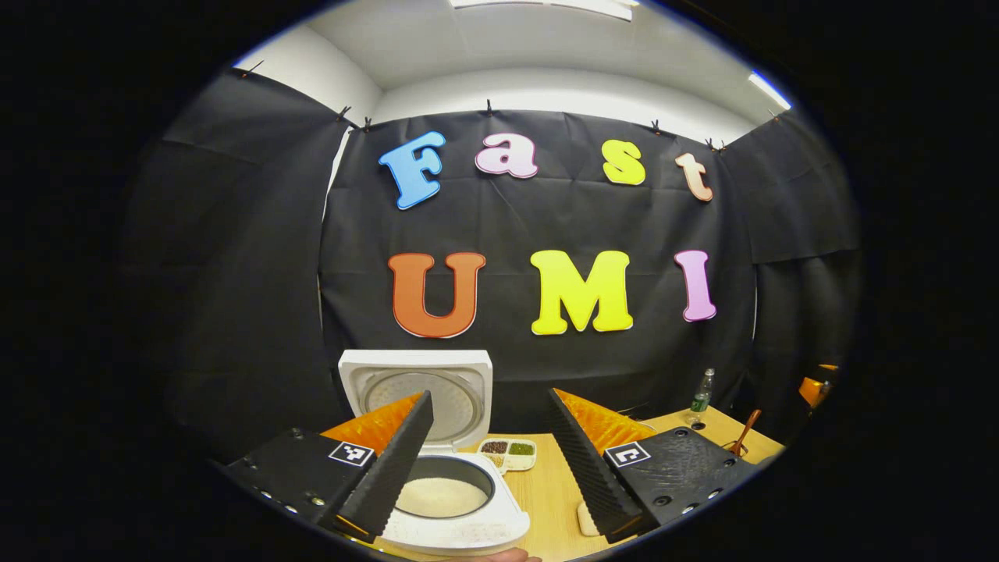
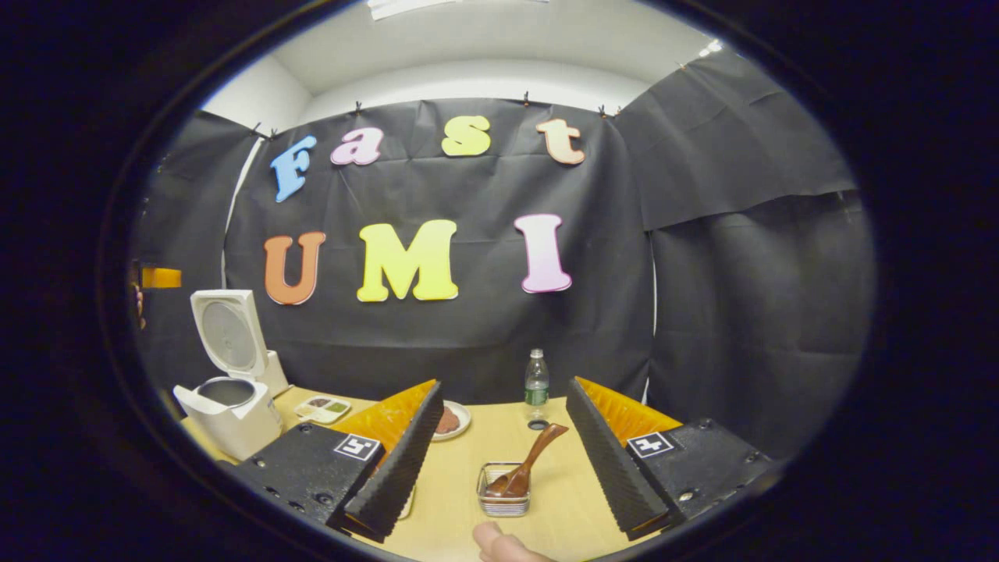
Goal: Close the left gripper, press the button to open the rice cooker; take a wooden spoon from the chopstick holder with the right hand, scoop a spoonful of rice and pour it into the rice cooker, then put the wooden spoon back into the chopstick holder.
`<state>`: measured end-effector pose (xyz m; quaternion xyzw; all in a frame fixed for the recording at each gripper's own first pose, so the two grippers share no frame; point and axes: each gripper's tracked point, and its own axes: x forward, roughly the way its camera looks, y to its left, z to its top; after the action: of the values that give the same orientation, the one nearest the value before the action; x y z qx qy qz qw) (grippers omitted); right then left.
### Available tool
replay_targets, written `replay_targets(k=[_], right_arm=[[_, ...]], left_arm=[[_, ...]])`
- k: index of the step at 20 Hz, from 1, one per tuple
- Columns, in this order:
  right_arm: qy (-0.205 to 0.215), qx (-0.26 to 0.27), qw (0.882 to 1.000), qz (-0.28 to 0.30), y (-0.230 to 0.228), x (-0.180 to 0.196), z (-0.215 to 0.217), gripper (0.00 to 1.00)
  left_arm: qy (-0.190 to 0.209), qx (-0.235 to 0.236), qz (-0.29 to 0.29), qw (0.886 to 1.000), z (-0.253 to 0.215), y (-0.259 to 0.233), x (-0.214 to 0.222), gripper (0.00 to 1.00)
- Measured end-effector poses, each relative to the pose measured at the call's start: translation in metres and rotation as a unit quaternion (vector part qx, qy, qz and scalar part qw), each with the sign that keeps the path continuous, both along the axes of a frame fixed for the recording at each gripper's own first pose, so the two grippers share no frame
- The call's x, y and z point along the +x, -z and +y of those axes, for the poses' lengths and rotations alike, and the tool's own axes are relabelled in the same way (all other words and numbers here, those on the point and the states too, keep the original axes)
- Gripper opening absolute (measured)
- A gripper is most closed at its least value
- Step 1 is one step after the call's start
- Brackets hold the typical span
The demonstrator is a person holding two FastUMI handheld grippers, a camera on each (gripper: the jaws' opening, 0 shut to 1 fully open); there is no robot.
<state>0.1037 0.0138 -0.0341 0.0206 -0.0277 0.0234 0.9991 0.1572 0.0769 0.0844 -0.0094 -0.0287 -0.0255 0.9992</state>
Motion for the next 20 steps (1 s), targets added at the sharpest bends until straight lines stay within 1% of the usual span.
replay_targets(k=[1,4,6,7,10,12,16,17,19,20], right_arm=[[-0.011,0.002,1.000,-0.005,-0.005,-0.006,0.008,0.96],[-0.028,-0.006,0.999,-0.025,-0.020,-0.018,0.022,0.99],[-0.037,-0.005,0.999,-0.039,-0.030,-0.024,0.030,0.96],[-0.041,-0.003,0.998,-0.043,-0.030,-0.026,0.032,0.99],[-0.059,0.034,0.995,-0.080,-0.046,-0.039,0.038,0.96],[-0.051,0.026,0.995,-0.076,-0.039,-0.043,0.034,0.96],[-0.021,-0.008,0.998,-0.063,-0.032,-0.044,0.028,0.99],[-0.018,-0.013,0.998,-0.061,-0.028,-0.045,0.028,0.99],[-0.012,-0.019,0.999,-0.050,-0.020,-0.044,0.029,0.97],[-0.014,-0.023,0.999,-0.045,-0.017,-0.046,0.032,0.96]], left_arm=[[0.003,0.004,-0.001,1.000,0.002,-0.006,0.007,0.92],[0.010,0.005,-0.016,1.000,0.006,-0.024,0.033,0.92],[0.000,0.002,-0.012,1.000,0.017,-0.028,0.053,0.92],[-0.006,0.001,-0.010,1.000,0.021,-0.029,0.064,0.92],[-0.039,0.007,-0.019,0.999,0.043,-0.034,0.103,0.92],[-0.051,0.014,-0.013,0.998,0.054,-0.025,0.132,0.92],[-0.059,0.009,-0.013,0.998,0.069,-0.013,0.177,0.93],[-0.067,0.004,-0.016,0.998,0.075,-0.011,0.188,0.93],[-0.073,-0.001,-0.002,0.997,0.085,0.002,0.209,0.93],[-0.084,0.006,0.007,0.996,0.093,0.008,0.219,0.93]])
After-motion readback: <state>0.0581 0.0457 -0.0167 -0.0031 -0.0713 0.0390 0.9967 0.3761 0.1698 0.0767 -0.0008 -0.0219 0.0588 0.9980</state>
